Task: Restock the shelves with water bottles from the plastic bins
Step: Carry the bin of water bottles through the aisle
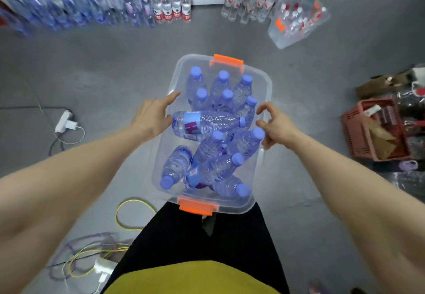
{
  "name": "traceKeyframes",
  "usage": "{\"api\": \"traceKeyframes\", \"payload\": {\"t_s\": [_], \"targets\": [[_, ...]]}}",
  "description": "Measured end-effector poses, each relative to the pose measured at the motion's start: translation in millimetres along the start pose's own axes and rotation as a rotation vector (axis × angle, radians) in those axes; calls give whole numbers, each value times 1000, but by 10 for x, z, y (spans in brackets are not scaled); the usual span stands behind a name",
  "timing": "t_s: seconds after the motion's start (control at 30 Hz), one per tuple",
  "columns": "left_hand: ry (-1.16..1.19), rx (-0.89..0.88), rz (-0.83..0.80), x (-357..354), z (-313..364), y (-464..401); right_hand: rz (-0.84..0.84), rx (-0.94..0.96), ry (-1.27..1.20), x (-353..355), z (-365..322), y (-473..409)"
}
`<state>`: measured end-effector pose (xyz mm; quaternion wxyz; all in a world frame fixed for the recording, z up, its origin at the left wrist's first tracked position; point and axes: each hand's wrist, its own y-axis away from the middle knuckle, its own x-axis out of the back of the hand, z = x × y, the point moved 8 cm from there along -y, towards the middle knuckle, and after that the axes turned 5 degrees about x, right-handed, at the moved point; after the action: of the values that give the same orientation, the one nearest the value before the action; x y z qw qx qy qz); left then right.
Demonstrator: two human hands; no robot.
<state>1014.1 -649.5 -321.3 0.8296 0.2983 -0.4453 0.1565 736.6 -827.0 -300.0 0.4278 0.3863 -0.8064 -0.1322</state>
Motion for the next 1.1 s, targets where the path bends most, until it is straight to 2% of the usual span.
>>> {"api": "traceKeyframes", "payload": {"t_s": [0.23, 0.43, 0.6, 0.77, 1.1], "targets": [[38, 148, 51, 457, -44, -1049, -117, 87, 111, 447, -762, -1430], [108, 346, 143, 866, -453, -1596, -270, 221, 245, 493, -1854, -2621], [211, 518, 163, 1225, -1216, -2056, -372, 314, 330, 99, -2896, -3479], [241, 578, 182, 1769, -2018, -2569, -432, 317, 327, -490, -3750, -4196], [138, 713, 185, 2859, -3364, -3646, -580, 354, 340, -1490, -5289, -5617]]}}
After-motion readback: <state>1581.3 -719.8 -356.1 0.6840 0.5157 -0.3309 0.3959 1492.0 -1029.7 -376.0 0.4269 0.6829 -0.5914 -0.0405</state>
